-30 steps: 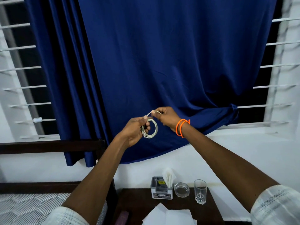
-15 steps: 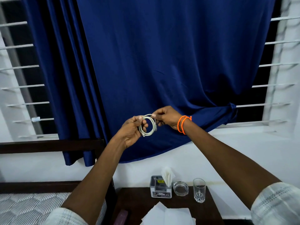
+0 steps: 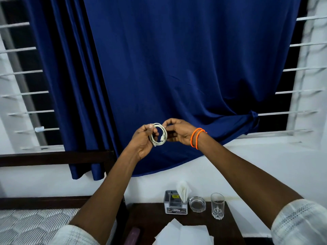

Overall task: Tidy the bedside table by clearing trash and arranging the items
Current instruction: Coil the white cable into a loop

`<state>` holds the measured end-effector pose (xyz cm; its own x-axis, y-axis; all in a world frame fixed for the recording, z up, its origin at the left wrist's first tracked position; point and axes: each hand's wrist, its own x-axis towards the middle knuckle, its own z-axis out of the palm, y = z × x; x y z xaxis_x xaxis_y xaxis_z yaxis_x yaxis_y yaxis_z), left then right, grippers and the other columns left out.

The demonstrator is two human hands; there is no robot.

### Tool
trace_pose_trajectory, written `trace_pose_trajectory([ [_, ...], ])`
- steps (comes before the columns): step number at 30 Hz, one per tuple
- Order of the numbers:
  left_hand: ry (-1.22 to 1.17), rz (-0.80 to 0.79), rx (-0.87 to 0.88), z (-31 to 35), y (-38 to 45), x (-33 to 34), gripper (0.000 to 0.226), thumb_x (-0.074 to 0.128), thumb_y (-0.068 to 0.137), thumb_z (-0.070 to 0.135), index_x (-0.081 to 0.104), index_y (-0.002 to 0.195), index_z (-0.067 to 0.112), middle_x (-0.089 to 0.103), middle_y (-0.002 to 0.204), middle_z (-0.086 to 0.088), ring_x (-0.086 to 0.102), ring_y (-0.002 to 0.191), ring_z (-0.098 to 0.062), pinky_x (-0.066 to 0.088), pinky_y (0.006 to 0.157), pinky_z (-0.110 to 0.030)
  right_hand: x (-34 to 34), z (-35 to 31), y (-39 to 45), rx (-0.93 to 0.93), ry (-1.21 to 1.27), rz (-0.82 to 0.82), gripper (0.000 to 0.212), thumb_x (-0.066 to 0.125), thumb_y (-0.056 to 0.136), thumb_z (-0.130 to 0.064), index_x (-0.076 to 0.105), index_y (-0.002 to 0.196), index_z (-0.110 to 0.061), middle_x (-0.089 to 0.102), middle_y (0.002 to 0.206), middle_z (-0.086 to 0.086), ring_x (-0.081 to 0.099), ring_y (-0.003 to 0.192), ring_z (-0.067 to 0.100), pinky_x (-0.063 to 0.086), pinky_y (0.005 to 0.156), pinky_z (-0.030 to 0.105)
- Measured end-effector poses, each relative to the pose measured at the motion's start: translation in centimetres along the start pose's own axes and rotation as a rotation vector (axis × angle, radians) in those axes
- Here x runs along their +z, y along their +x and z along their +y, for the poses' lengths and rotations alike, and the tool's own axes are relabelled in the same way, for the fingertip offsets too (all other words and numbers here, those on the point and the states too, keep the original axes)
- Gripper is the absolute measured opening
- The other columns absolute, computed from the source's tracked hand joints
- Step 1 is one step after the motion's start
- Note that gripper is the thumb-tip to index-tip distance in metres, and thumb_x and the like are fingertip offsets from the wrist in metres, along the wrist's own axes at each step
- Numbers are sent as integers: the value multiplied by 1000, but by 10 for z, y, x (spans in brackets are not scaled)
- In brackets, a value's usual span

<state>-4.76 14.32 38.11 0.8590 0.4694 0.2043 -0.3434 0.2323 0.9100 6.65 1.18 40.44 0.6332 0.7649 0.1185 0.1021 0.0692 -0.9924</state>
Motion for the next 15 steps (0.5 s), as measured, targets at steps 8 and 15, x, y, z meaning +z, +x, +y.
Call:
trace_pose_trajectory([
  [8,-125,121,34,3,8,-2,17,48,108,16,59,97,9,63,72,-1,57,67,-12,52,70,-27,3,8,-3,-69,-85,-38,24,78,85,-39,67,91,-19,69,85,4,66,82,19,54,75,34],
  [15,-219,187,24,-2,16,-1,17,48,108,17,58,98,7,65,75,-3,59,67,-14,54,68,-29,12,8,-2,-114,-154,14,27,81,80,-6,61,98,-8,69,78,12,67,71,21,60,73,41],
])
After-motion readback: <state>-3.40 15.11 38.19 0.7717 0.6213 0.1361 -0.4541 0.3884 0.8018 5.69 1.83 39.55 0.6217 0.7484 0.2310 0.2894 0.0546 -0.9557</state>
